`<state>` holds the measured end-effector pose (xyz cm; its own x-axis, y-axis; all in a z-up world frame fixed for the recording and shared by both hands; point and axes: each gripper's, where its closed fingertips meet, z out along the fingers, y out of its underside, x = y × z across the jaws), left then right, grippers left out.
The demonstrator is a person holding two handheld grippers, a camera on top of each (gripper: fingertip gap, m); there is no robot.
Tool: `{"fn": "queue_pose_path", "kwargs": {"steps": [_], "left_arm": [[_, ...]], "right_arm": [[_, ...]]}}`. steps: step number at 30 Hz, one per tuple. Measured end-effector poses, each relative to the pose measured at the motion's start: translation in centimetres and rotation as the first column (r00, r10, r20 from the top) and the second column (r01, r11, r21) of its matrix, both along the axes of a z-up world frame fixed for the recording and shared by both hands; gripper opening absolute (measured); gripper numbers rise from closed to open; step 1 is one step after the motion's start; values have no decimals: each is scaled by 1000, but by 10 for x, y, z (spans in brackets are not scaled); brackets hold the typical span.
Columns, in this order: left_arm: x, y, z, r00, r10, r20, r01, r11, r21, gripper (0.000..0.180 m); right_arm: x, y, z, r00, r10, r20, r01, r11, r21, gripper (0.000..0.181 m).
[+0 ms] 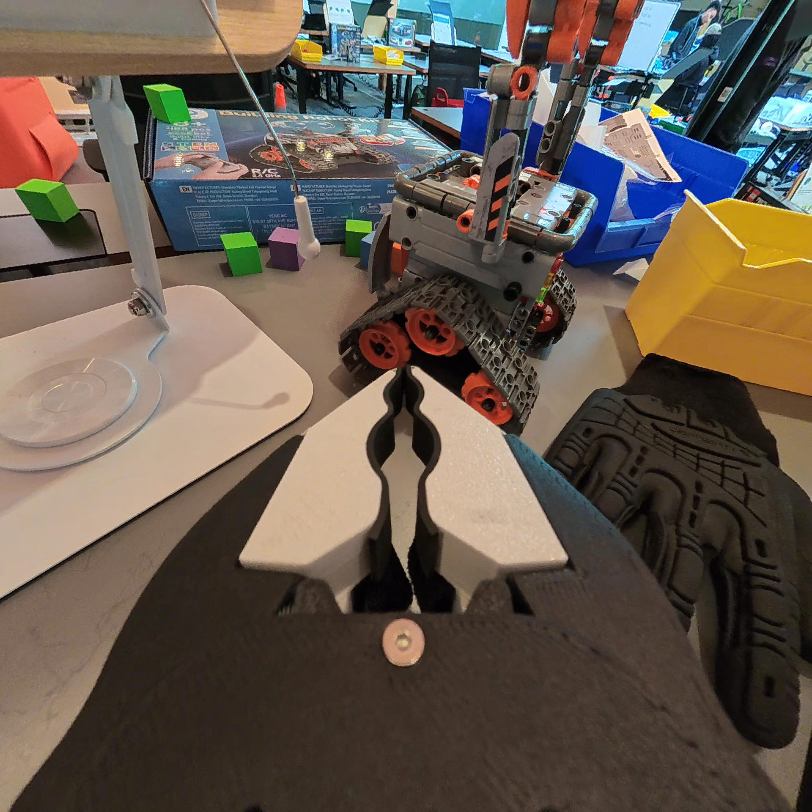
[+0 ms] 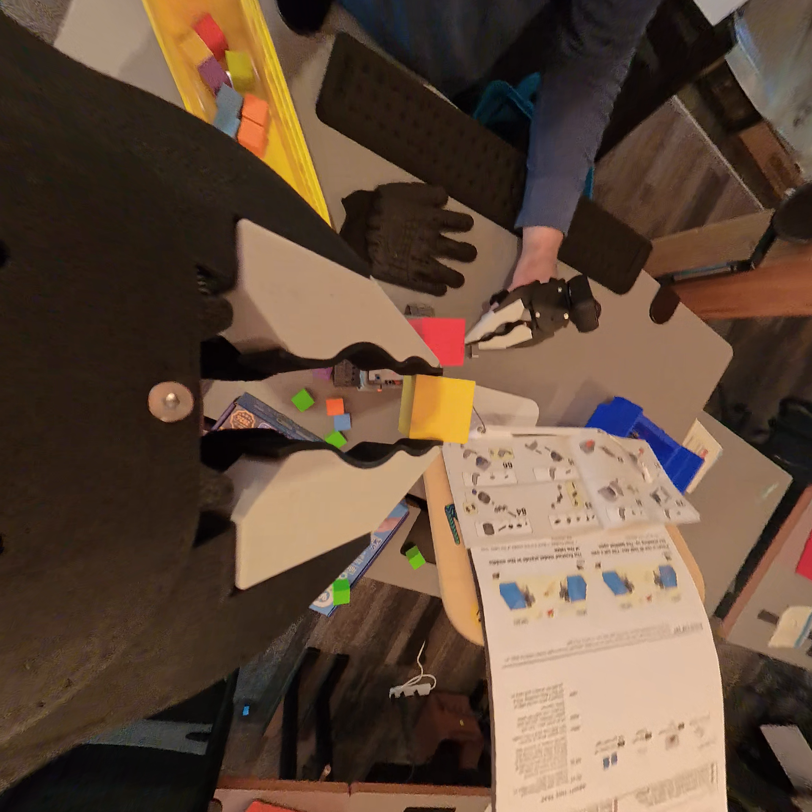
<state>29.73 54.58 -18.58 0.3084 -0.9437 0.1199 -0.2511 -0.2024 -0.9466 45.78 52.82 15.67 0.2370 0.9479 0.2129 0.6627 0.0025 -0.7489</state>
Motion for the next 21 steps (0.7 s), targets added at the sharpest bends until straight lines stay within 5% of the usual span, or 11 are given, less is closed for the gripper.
{"fn": "queue_pose_path", "kwargs": {"steps": [21], "left_arm": [[-1, 1, -1, 1000, -1, -5, 1, 1000, 0, 0]], "right_arm": [[-25, -25, -28, 991, 53, 124, -37, 991, -131, 27]]}}
